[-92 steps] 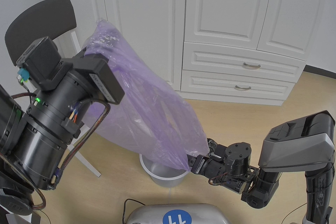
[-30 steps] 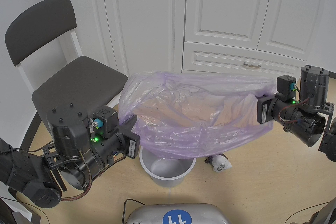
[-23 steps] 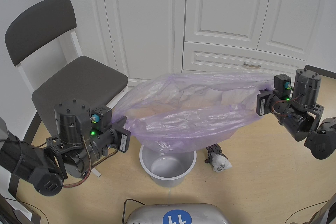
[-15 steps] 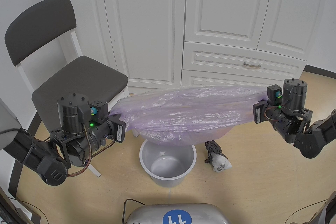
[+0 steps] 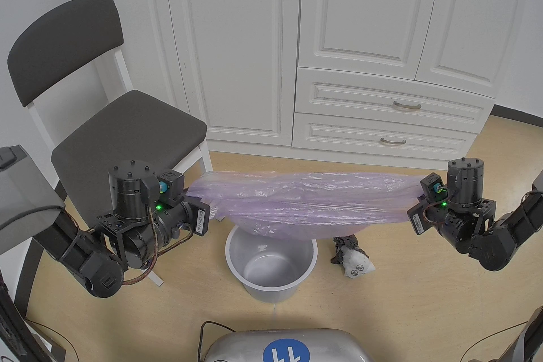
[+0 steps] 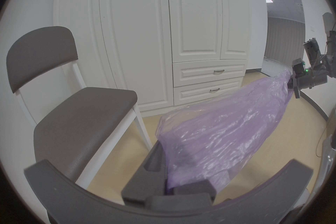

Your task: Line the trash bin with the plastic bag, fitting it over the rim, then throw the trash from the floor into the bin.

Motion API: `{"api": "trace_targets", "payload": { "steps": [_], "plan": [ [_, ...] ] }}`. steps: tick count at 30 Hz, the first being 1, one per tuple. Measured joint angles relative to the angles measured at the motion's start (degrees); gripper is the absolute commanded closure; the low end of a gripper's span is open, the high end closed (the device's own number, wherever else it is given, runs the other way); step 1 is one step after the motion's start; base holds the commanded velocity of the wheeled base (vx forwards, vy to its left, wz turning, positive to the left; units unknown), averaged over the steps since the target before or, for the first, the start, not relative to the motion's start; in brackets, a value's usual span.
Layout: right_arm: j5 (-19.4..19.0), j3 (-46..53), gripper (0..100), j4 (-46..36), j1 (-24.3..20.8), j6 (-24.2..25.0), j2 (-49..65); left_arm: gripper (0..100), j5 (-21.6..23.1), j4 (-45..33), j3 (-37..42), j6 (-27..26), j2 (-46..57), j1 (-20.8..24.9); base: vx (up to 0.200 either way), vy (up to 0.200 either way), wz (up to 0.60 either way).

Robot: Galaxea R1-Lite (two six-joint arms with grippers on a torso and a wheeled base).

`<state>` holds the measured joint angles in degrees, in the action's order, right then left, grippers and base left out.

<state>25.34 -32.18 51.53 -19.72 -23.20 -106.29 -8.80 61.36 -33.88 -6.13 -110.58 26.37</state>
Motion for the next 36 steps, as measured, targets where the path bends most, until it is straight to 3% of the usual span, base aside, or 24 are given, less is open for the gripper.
{"api": "trace_targets", "payload": {
  "steps": [8,28,36],
  "plan": [
    [-1.89,3.33,100,0.01,0.21,-3.84,-0.22,100,1.63,0.0,0.43,-0.32,-0.61,-1.49,0.0,0.0,0.0],
    [-1.78,5.06,100,0.01,1.15,-5.71,-0.13,100,1.67,-0.07,-0.52,-0.44,-1.49,-3.61,0.0,0.0,0.0],
    [-1.95,6.28,100,0.06,2.34,-8.68,0.17,100,1.74,-0.1,-1.1,-0.89,-2.26,-4.73,0.0,0.0,0.0]
  ]
}}
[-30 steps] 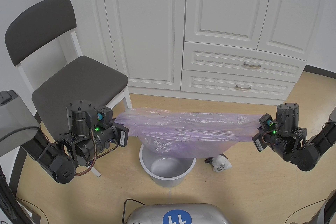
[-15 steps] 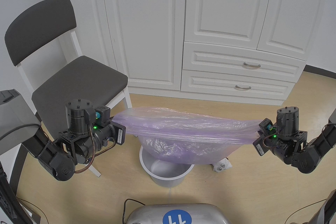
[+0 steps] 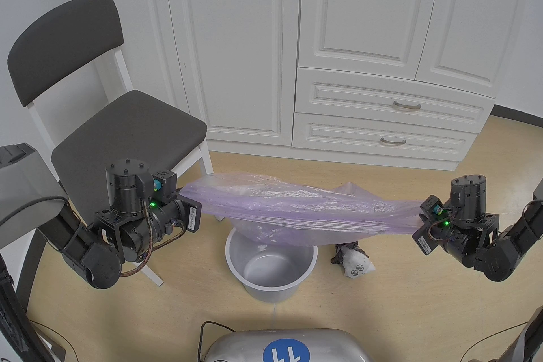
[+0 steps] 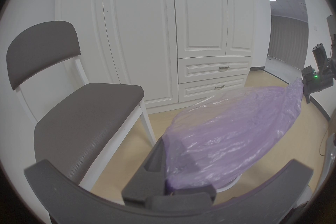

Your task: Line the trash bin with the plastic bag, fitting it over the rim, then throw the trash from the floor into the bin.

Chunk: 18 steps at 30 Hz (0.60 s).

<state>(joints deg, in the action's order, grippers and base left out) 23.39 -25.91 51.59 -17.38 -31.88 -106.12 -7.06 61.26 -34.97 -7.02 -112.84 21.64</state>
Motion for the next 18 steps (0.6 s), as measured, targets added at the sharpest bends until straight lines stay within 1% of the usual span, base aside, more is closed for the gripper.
{"api": "trace_targets", "payload": {
  "steps": [6,12,16,18],
  "plan": [
    [-0.09,1.29,100,0.05,0.82,-2.02,0.44,100,0.04,0.05,-0.11,-0.66,-0.26,-0.74,0.0,0.0,0.0],
    [-0.35,2.06,100,1.51,1.12,-2.5,0.74,100,-0.35,0.13,-0.3,-0.77,-0.37,-1.0,0.0,0.0,0.0],
    [-0.95,3.04,100,7.42,0.61,-2.69,0.77,100,-0.93,0.79,-0.11,-0.89,-0.23,-0.52,0.0,0.0,0.0],
    [-1.45,4.22,100,13.76,0.13,-3.58,0.78,100,-1.41,2.16,0.13,-1.02,-0.1,0.1,0.0,0.0,0.0]
  ]
}}
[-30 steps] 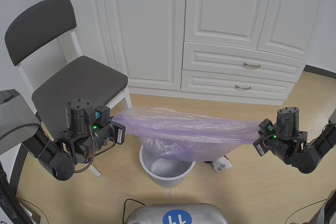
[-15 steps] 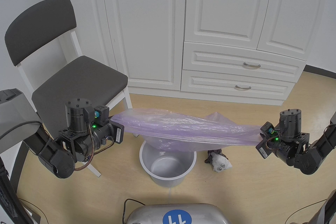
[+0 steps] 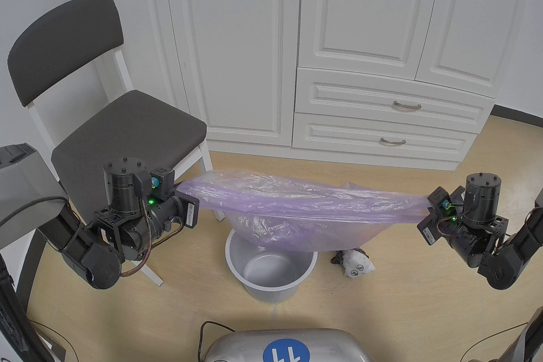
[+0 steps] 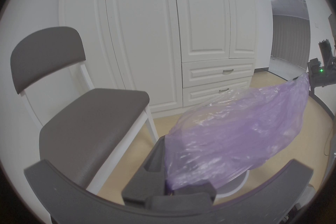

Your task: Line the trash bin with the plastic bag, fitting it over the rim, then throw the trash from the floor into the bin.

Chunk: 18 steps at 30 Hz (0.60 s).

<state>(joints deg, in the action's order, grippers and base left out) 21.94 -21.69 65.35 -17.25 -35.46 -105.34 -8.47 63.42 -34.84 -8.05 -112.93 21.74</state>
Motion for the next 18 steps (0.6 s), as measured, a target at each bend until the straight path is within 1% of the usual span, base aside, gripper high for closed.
{"api": "trace_targets", "payload": {
  "steps": [4,5,9,12,16,18],
  "plan": [
    [-1.54,3.22,100,11.47,-0.9,-2.83,0.07,100,-0.41,4.49,0.85,-1.04,0.12,1.48,0.0,0.0,0.0],
    [-1.85,3.75,100,12.68,-1.02,-3.23,0.07,100,-0.44,5.18,1.02,-1.21,0.1,1.69,0.0,0.0,0.0],
    [-5.85,7.11,100,21.11,-2.43,-4.94,0.0,100,-0.61,11.65,2.23,-2.29,-0.07,4.11,0.0,0.0,0.0],
    [-7.88,8.87,100,23.0,-3.58,-5.51,-0.09,100,-1.65,14.7,2.99,-2.71,-0.32,6.81,0.0,0.0,0.0],
    [-9.74,10.03,100,23.32,-4.94,-5.69,-0.21,100,-2.96,17.98,3.56,-2.73,-0.71,10.98,0.0,0.0,0.0],
    [-10.2,10.14,100,23.33,-5.23,-5.6,-0.28,100,-3.1,18.88,3.69,-2.66,-0.9,12.17,0.0,0.0,0.0]
  ]
}}
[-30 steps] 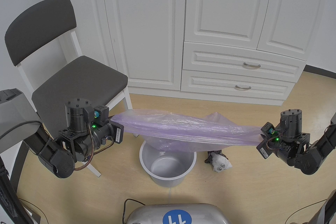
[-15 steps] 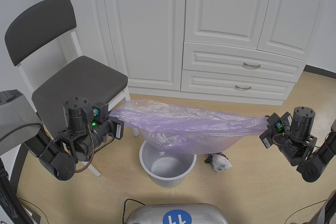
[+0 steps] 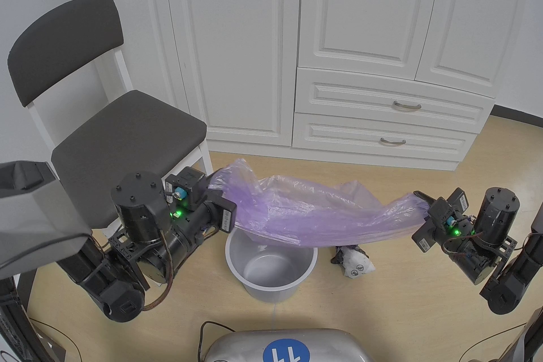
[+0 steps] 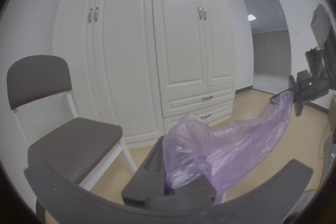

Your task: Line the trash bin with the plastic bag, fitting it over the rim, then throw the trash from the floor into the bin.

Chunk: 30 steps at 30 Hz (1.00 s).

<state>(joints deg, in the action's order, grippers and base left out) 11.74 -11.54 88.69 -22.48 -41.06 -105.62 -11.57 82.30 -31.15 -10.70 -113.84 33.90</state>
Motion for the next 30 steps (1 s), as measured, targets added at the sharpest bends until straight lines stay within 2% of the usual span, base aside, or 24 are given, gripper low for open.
{"api": "trace_targets", "payload": {
  "steps": [7,16,30],
  "plan": [
    [-0.9,0.0,100,0.24,-2.27,0.59,-1.02,100,-0.24,5.07,0.11,0.22,-2.56,4.85,0.0,0.0,0.0],
    [-0.57,-1.02,100,0.29,-6.05,2.61,-5.57,100,-0.28,5.49,-0.3,1.93,-4.99,8.79,0.0,0.0,0.0],
    [0.29,-8.92,100,0.29,-11.72,11.4,-14.36,100,-2.55,5.47,-3.69,5.58,-9.16,11.91,0.0,0.0,0.0]
  ]
}}
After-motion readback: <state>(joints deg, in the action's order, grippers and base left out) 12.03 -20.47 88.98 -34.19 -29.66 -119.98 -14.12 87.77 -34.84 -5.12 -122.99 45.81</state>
